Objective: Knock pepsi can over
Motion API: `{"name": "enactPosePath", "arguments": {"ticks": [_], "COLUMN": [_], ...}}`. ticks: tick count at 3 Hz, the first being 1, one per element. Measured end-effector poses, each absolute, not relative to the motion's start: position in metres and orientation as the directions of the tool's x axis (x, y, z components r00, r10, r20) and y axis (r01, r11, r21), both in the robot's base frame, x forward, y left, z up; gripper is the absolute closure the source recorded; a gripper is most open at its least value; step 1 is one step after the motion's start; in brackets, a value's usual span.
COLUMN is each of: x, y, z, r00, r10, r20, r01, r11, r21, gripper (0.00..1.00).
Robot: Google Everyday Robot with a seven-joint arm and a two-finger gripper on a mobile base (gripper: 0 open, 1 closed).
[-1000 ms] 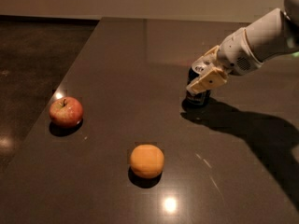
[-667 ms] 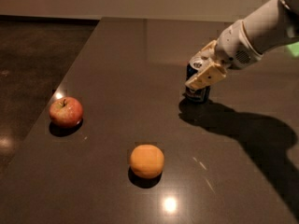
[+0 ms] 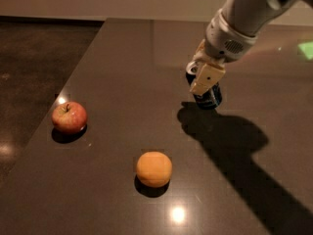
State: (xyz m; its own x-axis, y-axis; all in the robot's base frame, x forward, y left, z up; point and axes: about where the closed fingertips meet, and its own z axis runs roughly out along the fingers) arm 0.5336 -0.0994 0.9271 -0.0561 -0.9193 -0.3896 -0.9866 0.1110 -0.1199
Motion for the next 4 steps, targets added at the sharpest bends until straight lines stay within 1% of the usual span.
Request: {"name": "enactPosePath", "arguments": {"ticks": [1,2,4], "x": [0.54,0.552,0.568], "y": [-0.09,-0.082,-0.066], "z": [0.915,0.906,0.892], "r00": [-0.031,-0.007,0.045], "r10": [-0.961,-0.98,-0.996], "r20": [-0.275,-0.199,-0.082], "r01": [-0.995,-0.998,-0.998], "r11": [0.056,0.019,-0.041], "r21": [-0.083,-0.062,-0.05], "gripper": [1.0,0.93,0.45]}}
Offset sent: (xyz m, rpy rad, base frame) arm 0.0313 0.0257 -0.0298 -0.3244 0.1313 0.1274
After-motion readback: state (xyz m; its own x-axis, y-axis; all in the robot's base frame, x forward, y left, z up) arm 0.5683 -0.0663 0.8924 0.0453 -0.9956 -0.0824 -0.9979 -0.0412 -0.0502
